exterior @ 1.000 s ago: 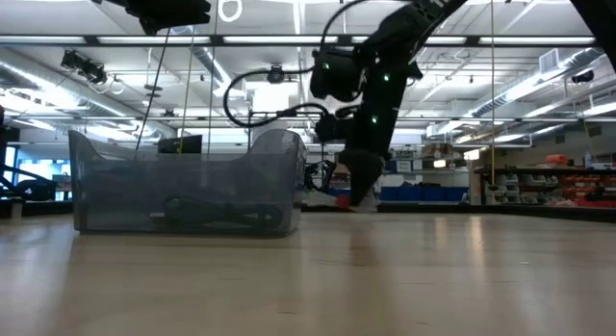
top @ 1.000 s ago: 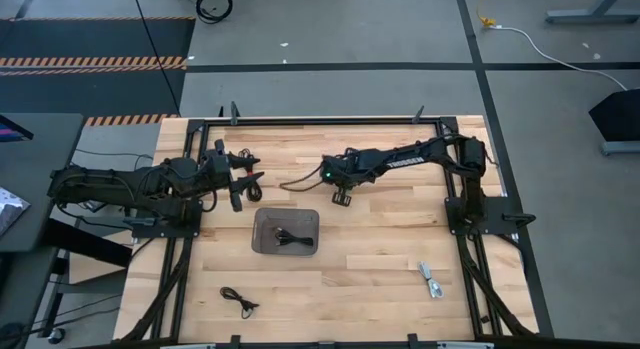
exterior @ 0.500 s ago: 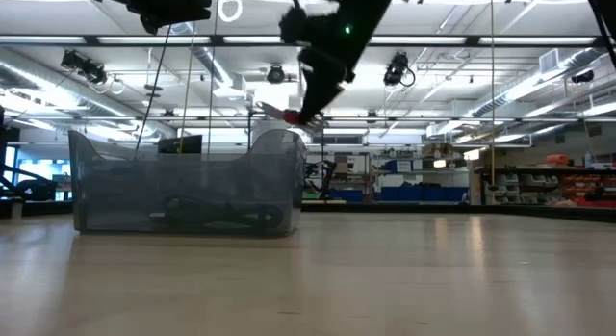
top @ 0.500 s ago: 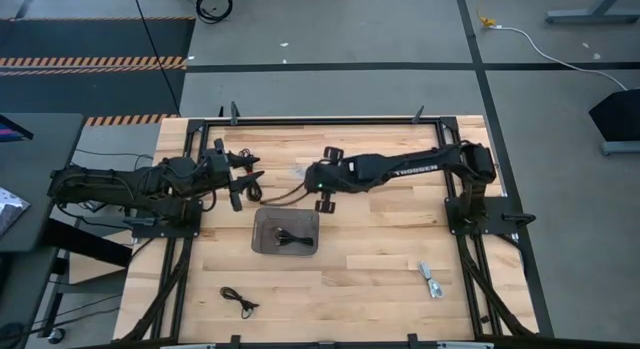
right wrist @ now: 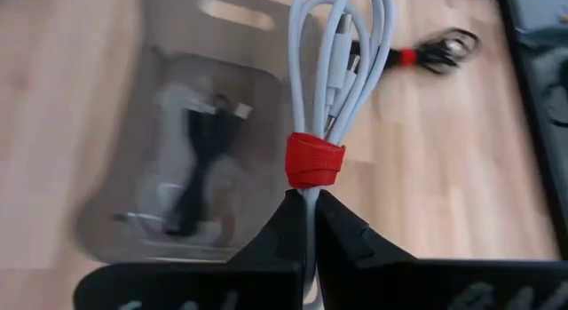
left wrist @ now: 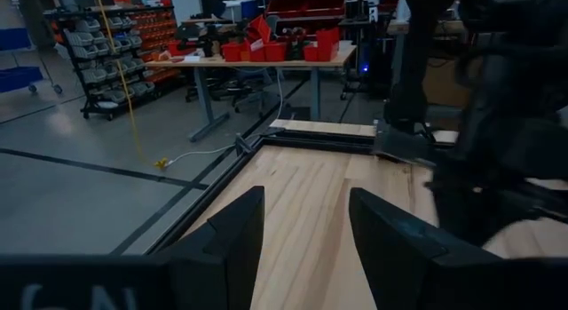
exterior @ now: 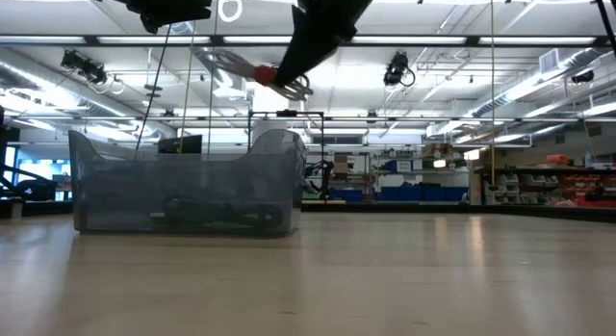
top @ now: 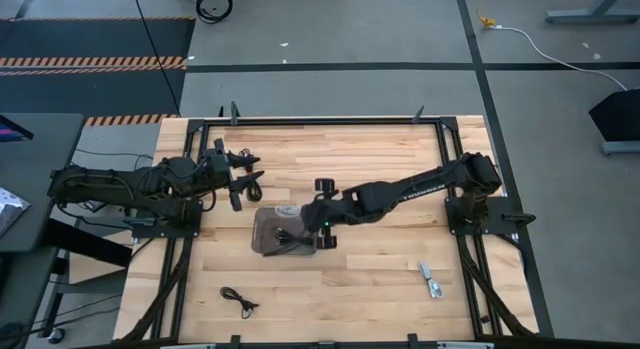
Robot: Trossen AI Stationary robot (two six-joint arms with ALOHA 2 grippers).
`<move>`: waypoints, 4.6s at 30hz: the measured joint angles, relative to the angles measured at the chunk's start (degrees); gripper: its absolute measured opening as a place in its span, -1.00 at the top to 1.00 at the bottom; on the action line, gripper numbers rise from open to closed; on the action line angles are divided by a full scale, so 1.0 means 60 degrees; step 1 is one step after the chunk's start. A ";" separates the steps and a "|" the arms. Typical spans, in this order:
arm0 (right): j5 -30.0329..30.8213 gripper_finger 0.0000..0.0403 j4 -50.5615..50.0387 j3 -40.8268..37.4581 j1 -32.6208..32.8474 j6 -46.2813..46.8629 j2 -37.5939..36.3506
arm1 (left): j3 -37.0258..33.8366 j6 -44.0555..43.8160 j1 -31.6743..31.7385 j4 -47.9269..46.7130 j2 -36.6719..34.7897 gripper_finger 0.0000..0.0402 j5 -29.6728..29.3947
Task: Pick and place USB-C Cables
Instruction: Put the top white USB cable into the black bin, then put the white USB cable into the black bin
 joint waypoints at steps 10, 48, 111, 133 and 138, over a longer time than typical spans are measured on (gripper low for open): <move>-0.0990 0.95 0.1397 -0.0273 0.0290 -0.0270 0.0000 | 0.0000 -0.0076 0.0000 0.0073 0.0000 0.13 0.0000; -0.1914 0.52 0.3087 -0.1672 -0.0184 -0.0308 0.0018 | 0.0000 -0.0073 0.0000 0.0049 0.0000 0.13 0.0000; -0.4688 0.39 -0.7750 -0.1665 0.4075 1.2470 -0.0965 | 0.0000 -0.0816 -0.0004 0.0058 0.0004 0.13 0.0184; -0.4833 0.39 -0.4084 -0.4398 0.6592 1.7710 -0.0936 | 0.0000 -0.0463 0.0007 0.0969 0.0000 0.13 0.0182; -0.4941 0.39 -0.4336 -0.4776 0.6592 1.7392 -0.0936 | 0.0000 -0.0467 0.0007 0.0973 0.0000 0.13 0.0182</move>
